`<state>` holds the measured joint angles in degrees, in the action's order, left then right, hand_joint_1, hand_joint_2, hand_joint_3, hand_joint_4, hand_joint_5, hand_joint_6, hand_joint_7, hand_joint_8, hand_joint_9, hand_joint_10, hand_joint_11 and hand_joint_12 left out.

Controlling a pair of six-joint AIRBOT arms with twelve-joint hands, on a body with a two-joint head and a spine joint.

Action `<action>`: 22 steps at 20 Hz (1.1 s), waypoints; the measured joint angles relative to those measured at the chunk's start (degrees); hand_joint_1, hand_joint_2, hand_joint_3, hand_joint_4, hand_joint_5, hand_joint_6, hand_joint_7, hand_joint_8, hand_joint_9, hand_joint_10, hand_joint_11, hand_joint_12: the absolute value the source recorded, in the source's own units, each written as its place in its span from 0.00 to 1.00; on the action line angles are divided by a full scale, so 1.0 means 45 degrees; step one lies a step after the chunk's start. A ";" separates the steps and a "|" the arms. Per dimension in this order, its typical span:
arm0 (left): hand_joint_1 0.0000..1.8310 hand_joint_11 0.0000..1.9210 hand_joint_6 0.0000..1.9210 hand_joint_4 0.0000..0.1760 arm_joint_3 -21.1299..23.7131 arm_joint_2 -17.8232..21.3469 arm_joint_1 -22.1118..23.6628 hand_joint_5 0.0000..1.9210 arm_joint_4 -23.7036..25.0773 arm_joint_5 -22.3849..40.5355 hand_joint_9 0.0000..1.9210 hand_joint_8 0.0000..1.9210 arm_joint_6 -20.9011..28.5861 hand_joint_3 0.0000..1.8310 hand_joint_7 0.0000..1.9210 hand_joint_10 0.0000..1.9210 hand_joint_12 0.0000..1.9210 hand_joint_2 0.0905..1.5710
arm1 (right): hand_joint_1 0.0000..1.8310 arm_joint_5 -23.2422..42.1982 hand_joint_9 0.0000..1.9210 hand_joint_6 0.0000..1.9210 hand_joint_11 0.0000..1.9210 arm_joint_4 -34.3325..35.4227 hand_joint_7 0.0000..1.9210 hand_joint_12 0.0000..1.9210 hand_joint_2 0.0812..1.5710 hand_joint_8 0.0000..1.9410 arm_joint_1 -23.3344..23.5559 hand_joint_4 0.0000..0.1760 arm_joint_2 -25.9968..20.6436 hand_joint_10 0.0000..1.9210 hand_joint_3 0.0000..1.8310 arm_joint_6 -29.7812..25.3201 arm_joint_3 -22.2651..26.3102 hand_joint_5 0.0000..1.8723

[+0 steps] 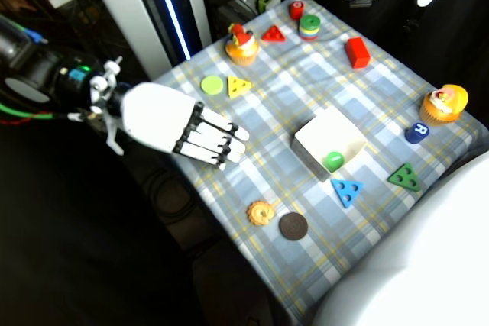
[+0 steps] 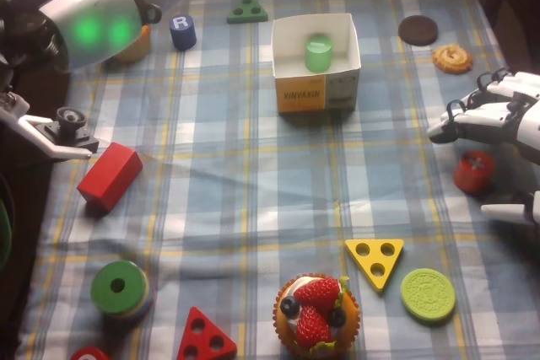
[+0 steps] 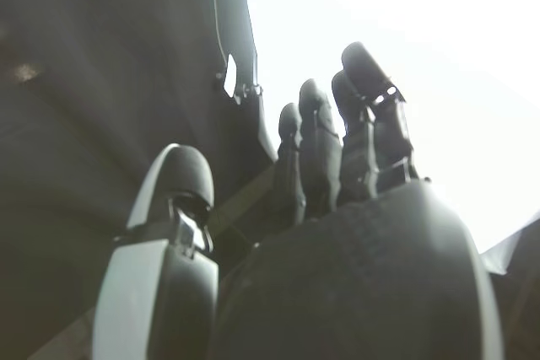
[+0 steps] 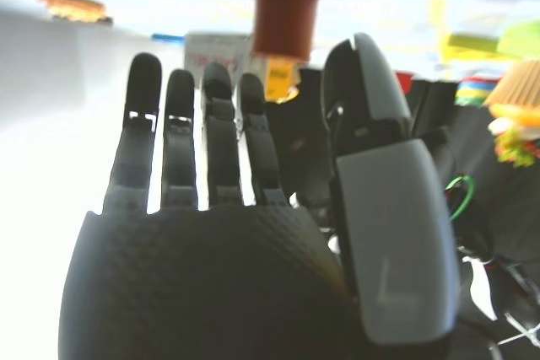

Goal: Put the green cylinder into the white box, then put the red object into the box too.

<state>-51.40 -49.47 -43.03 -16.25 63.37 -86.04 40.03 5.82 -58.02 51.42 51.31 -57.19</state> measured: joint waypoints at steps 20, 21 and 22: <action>0.24 0.00 0.00 0.01 0.0097 0.0092 -0.0199 0.17 -0.0053 0.0107 0.07 0.00 0.0000 0.00 0.19 0.23 0.58 0.86 | 0.63 0.0379 0.26 0.69 0.15 -0.0763 0.40 1.00 0.80 0.79 0.0971 0.00 -0.0228 0.92 0.00 0.0296 0.0335 0.37; 0.24 0.00 0.01 0.03 0.0117 0.0107 -0.0257 0.18 -0.0073 0.0136 0.07 0.00 0.0000 0.00 0.18 0.23 0.59 0.86 | 0.64 0.0627 0.27 0.67 0.16 -0.0928 0.40 1.00 0.79 0.80 0.1200 0.00 -0.0321 0.94 0.00 0.0301 0.0340 0.38; 0.25 0.00 0.01 0.06 0.0117 0.0107 -0.0321 0.18 -0.0063 0.0131 0.08 0.01 0.0000 0.00 0.19 0.23 0.59 0.85 | 0.64 0.0763 0.26 0.66 0.17 -0.1030 0.41 1.00 0.79 0.78 0.1496 0.00 -0.0384 0.95 0.00 0.0301 0.0335 0.38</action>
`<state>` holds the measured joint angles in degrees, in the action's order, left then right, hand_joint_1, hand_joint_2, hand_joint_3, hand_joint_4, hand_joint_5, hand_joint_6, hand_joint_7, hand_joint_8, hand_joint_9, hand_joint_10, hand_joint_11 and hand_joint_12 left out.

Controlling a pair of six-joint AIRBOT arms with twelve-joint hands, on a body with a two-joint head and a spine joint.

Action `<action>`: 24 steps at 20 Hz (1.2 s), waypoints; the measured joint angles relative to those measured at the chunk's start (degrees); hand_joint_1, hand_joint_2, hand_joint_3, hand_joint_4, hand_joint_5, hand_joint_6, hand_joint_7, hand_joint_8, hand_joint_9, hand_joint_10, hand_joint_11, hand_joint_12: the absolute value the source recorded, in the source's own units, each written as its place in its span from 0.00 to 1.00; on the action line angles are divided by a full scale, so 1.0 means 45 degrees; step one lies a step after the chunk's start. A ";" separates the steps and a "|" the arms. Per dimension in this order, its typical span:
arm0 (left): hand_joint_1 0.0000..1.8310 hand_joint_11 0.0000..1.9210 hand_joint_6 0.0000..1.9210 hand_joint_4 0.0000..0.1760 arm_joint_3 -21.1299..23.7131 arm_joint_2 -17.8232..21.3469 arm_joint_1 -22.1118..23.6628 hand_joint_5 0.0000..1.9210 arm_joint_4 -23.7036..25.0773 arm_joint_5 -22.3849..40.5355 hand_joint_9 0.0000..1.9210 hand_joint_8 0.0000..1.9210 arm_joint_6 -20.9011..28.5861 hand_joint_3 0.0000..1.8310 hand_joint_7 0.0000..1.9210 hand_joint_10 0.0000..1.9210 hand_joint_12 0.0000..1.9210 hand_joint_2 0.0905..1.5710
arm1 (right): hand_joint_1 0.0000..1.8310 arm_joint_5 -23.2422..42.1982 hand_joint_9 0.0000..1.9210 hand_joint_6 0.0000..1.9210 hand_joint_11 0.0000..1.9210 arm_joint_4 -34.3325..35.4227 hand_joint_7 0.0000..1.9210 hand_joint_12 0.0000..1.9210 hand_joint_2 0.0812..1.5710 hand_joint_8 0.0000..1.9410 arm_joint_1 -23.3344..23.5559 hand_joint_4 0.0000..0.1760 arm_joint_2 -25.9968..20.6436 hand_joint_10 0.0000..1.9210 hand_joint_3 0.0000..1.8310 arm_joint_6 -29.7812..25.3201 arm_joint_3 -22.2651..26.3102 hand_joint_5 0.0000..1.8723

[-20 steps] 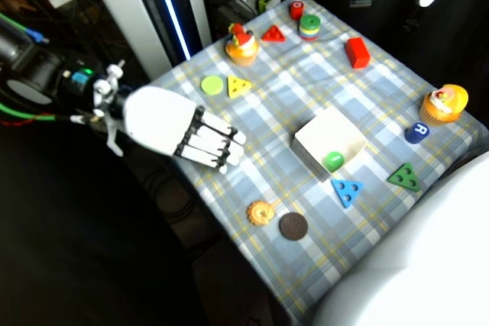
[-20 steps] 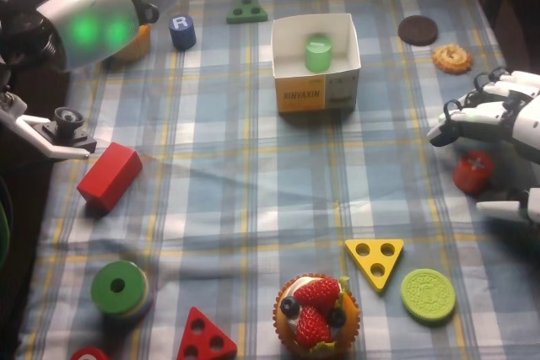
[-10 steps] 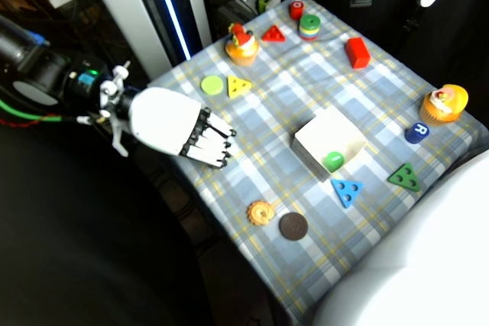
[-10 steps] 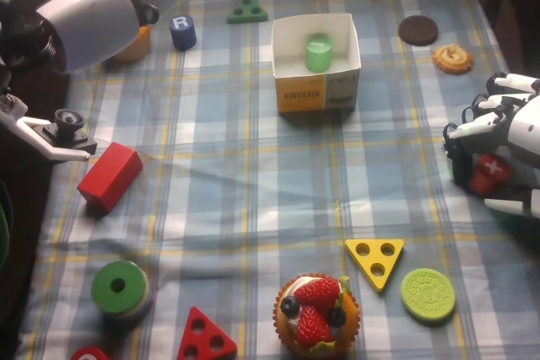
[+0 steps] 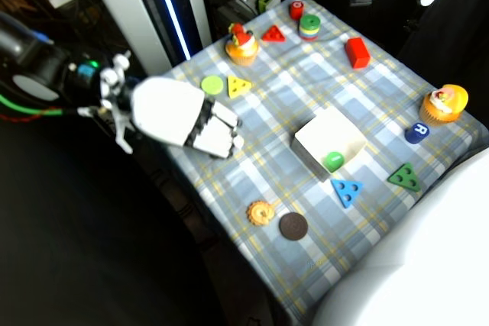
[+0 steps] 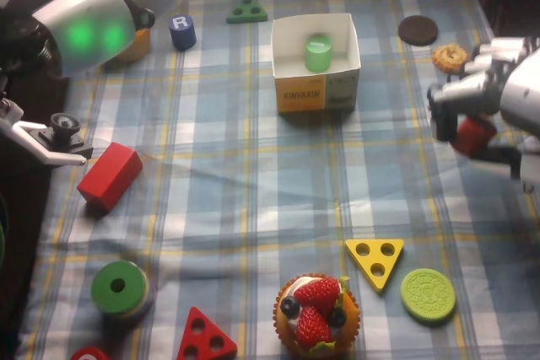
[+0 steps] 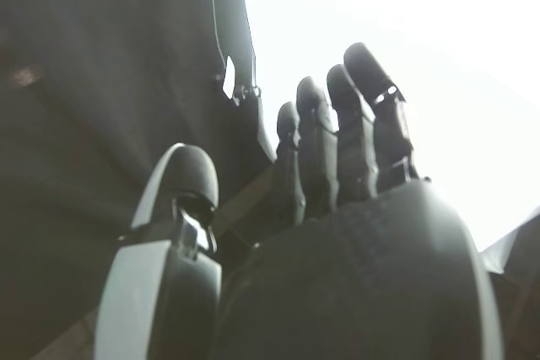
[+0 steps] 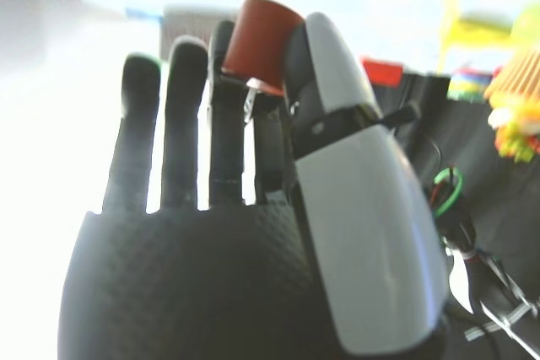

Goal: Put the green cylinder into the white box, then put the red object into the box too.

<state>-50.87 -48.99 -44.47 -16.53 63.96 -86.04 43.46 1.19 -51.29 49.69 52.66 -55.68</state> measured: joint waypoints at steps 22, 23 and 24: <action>0.27 0.00 0.00 0.33 0.0029 -0.0005 -0.0636 0.19 -0.0486 0.0087 0.04 0.00 0.0248 0.00 0.17 0.28 0.60 0.83 | 0.40 -0.1807 0.00 0.19 0.00 -0.1103 0.05 0.92 0.71 0.15 0.3711 0.00 0.1156 0.39 0.00 0.0102 -0.1394 0.00; 0.27 0.00 0.01 0.34 0.0029 0.0000 -0.0651 0.20 -0.0491 0.0092 0.05 0.01 0.0248 0.00 0.18 0.28 0.62 0.82 | 0.40 -0.1647 0.00 0.19 0.00 -0.0967 0.07 0.95 0.71 0.12 0.3531 0.00 0.0913 0.38 0.00 0.0126 -0.1268 0.00; 0.27 0.00 0.01 0.34 0.0053 0.0034 -0.0656 0.20 -0.0539 0.0121 0.04 0.00 0.0248 0.00 0.17 0.28 0.64 0.82 | 0.41 -0.1515 0.00 0.20 0.00 -0.0831 0.07 0.95 0.71 0.12 0.3293 0.00 0.0719 0.38 0.00 0.0121 -0.1214 0.00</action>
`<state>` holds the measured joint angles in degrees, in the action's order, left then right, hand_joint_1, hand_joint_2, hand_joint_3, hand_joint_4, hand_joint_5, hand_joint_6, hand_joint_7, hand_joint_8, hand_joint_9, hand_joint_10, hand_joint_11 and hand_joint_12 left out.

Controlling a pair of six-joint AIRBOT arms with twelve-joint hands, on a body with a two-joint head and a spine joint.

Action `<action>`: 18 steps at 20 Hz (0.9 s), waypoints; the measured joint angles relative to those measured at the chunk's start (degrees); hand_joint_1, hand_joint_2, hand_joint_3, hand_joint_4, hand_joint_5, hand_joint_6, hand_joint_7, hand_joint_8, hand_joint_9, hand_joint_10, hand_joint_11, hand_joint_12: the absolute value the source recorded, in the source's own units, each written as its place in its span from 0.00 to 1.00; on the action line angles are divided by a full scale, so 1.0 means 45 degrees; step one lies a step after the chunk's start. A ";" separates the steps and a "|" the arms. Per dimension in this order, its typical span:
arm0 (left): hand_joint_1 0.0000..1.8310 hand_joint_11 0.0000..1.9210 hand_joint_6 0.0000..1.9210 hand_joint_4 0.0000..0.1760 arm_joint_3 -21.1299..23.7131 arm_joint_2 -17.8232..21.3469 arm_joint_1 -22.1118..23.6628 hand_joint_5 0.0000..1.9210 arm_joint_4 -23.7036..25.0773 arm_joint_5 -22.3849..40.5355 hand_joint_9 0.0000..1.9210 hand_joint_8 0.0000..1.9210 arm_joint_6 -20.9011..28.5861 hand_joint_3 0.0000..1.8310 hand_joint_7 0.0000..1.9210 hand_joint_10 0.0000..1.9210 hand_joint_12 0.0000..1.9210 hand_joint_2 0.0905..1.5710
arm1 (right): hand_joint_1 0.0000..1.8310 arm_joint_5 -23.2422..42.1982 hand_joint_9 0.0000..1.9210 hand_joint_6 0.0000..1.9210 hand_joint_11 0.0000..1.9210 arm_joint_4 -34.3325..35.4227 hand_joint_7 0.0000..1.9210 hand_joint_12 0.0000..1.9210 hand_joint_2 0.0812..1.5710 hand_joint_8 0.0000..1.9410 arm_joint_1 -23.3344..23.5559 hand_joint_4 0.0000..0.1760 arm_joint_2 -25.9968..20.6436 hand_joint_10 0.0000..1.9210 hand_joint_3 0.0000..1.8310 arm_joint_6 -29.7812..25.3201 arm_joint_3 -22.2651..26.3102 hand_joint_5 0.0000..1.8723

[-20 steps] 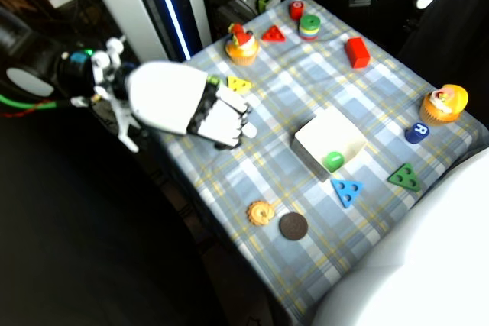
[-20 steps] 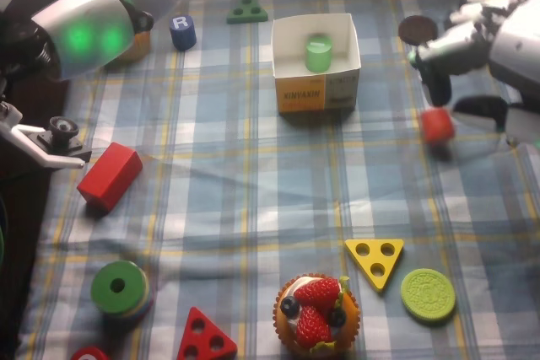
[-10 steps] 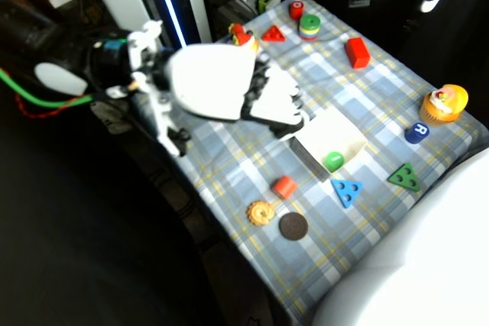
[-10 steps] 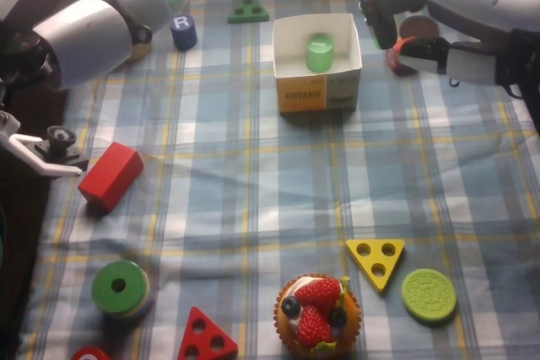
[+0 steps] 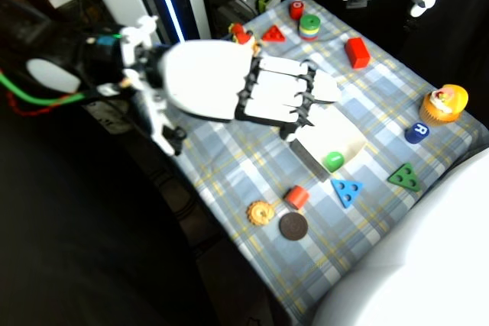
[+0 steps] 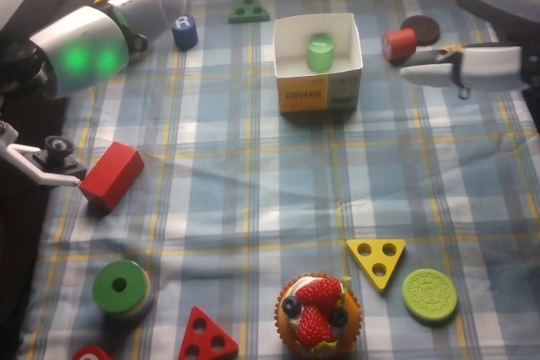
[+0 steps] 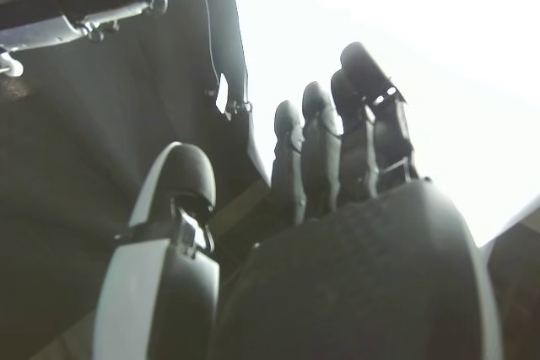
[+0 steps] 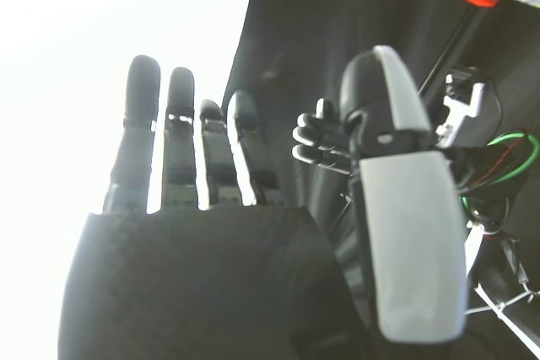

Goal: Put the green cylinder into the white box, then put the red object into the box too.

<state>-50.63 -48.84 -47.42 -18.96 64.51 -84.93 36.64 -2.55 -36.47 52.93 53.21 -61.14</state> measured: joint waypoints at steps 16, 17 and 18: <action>0.30 0.00 0.00 0.17 0.0015 0.0029 -0.0243 0.19 -0.0223 0.0219 0.01 0.00 0.0053 0.00 0.14 0.24 0.49 0.82 | 0.47 -0.1933 0.00 0.06 0.00 0.2283 0.10 0.59 0.74 0.00 -0.0418 0.00 0.0753 0.29 0.00 0.1360 -0.1617 0.06; 0.28 0.00 0.00 0.16 0.0015 0.0029 -0.0291 0.19 -0.0223 0.0233 0.01 0.00 0.0053 0.00 0.14 0.25 0.51 0.82 | 0.48 -0.2161 0.01 0.06 0.00 0.2234 0.11 0.55 0.74 0.00 -0.0194 0.00 0.1088 0.30 0.00 0.1355 -0.1870 0.07; 0.28 0.00 0.00 0.18 0.0015 0.0024 -0.0296 0.19 -0.0238 0.0219 0.01 0.00 0.0053 0.00 0.14 0.26 0.54 0.82 | 0.50 -0.2239 0.00 0.06 0.00 0.2225 0.11 0.56 0.73 0.00 -0.0073 0.00 0.1282 0.33 0.00 0.1355 -0.2045 0.08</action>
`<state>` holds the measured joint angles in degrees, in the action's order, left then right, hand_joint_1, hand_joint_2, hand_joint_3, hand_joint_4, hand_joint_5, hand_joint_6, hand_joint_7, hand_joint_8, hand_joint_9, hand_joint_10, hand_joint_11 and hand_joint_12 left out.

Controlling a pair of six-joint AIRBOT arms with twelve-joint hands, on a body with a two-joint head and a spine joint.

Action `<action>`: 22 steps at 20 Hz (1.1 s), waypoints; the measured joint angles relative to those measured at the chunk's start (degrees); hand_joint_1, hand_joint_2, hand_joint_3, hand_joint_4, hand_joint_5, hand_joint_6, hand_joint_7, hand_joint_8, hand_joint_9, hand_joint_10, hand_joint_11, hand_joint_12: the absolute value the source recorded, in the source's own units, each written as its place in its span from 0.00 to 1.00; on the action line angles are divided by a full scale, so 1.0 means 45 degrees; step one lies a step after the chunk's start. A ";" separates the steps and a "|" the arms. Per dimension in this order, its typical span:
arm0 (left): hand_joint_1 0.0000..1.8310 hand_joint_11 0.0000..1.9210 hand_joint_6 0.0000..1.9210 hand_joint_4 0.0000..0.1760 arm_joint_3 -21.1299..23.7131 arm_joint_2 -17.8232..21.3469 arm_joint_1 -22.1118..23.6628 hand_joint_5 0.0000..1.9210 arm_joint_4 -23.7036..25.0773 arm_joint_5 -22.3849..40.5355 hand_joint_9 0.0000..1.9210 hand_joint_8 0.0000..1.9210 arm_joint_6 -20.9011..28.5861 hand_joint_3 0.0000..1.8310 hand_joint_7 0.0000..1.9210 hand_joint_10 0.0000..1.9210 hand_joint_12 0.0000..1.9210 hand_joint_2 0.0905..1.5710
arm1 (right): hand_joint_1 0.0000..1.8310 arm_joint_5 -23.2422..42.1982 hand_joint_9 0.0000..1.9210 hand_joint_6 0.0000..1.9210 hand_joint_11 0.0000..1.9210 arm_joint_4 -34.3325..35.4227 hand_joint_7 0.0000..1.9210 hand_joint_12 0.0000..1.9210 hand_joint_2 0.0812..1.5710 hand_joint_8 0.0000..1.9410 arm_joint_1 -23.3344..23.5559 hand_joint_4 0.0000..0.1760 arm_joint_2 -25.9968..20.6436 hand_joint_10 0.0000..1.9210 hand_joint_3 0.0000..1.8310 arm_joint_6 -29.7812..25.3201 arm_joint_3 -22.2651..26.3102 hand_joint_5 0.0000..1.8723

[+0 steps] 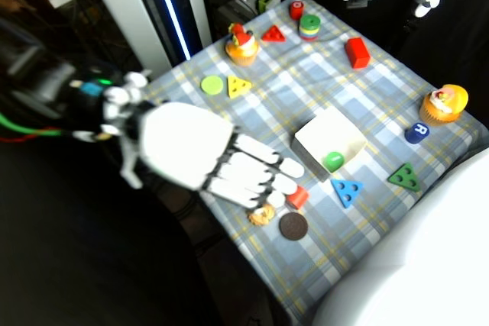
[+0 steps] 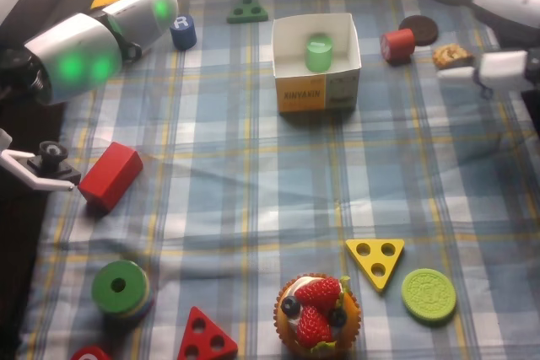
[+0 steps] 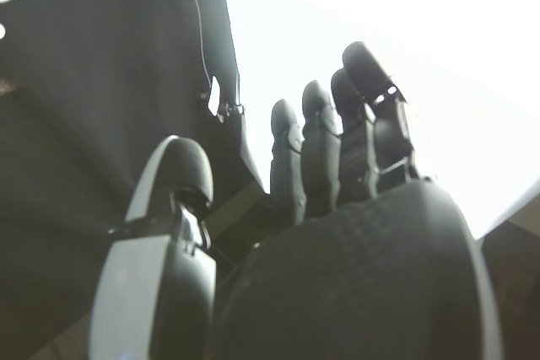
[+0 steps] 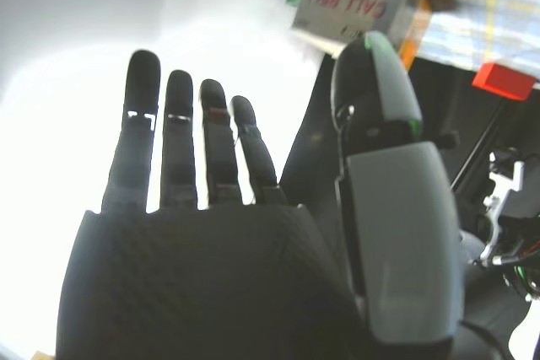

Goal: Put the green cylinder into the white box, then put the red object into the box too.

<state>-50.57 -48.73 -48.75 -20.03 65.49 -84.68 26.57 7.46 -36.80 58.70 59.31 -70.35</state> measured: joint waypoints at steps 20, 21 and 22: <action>0.24 0.00 0.00 0.18 0.0000 -0.0092 0.0000 0.17 -0.0049 0.0015 0.03 0.00 0.0039 0.00 0.18 0.30 0.51 0.84 | 0.54 -0.2861 0.03 0.05 0.00 0.0136 0.22 0.87 0.72 0.02 0.1292 0.00 0.2535 0.55 0.00 0.0772 -0.2778 0.18; 0.25 0.00 0.00 0.14 0.0000 -0.0097 0.0000 0.18 -0.0034 0.0015 0.05 0.00 0.0121 0.00 0.19 0.28 0.55 0.83 | 0.54 -0.2939 0.02 0.05 0.00 0.0209 0.20 0.82 0.73 0.01 0.1292 0.00 0.2560 0.52 0.00 0.0777 -0.2890 0.18; 0.25 0.00 0.00 0.15 0.0000 -0.0102 0.0000 0.18 -0.0044 0.0019 0.06 0.00 0.0131 0.00 0.19 0.27 0.54 0.83 | 0.53 -0.3007 0.03 0.05 0.00 0.0243 0.20 0.80 0.74 0.01 0.1292 0.00 0.2569 0.49 0.00 0.0777 -0.2948 0.18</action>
<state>-50.57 -49.19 -48.75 -20.23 65.58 -84.09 13.04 8.56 -30.98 70.26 62.81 -83.61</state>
